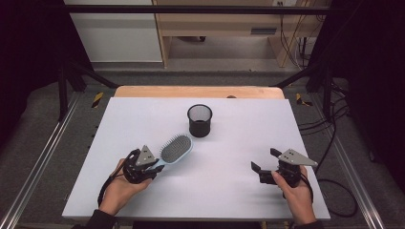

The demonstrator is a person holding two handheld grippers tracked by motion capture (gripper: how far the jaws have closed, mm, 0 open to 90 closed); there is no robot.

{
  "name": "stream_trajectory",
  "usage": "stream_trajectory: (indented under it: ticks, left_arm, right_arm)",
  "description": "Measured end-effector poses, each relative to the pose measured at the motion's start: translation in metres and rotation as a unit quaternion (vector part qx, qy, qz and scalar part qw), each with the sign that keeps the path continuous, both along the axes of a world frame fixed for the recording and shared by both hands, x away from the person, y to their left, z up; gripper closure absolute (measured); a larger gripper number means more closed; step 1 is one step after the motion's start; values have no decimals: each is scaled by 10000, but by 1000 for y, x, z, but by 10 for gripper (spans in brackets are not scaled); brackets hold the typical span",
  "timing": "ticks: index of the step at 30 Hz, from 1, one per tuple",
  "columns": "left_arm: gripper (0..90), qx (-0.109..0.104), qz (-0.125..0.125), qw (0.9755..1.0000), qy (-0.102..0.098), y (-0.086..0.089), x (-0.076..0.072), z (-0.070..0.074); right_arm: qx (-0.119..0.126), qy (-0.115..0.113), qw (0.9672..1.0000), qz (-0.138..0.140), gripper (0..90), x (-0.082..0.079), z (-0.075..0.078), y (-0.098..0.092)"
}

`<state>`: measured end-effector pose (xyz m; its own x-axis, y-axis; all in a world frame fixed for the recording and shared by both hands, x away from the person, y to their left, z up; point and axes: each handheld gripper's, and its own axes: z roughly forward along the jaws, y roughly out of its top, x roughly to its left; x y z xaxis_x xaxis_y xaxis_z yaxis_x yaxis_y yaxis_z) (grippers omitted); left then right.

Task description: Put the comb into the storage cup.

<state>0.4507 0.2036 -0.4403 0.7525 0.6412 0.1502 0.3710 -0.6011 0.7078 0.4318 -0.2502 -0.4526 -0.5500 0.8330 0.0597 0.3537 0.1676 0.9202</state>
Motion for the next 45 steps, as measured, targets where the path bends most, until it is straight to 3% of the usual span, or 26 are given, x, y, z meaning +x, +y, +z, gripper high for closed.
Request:
stream_trajectory:
  ticks: [5, 8, 15, 23, 26, 31, 35, 45]
  left_arm:
    - [698, -252, 12, 9995, -190, -1, -3, -7]
    - [699, -174, 34, 9993, -320, 0, -3, -6]
    - [699, -349, 131, 9980, -505, 6, -6, -4]
    - [699, -330, 154, 9971, -665, 6, -10, -2]
    - [699, -422, 183, 9964, -716, 7, -11, 1]
    - [699, -509, 175, 9956, -763, 6, -13, 3]
    - [698, -549, 148, 9954, -773, 6, -15, 3]
    - [699, -758, 233, 9933, -837, 12, -17, 4]
  right_arm:
    - [52, 57, 10000, 4, 70, 1, -2, 1]
    - [121, 105, 9999, 33, 69, 2, -3, 5]
    - [124, 106, 9997, 177, 64, 1, -3, 16]
    - [400, 100, 9987, 296, 63, 1, 0, 26]
    - [637, 151, 9971, 374, 58, 1, 0, 32]
    - [819, 248, 9946, 589, 54, 0, -1, 50]
    - [885, 251, 9925, 806, 51, 1, 1, 66]
    - [1016, 520, 9837, 1388, 44, 9, 2, 117]
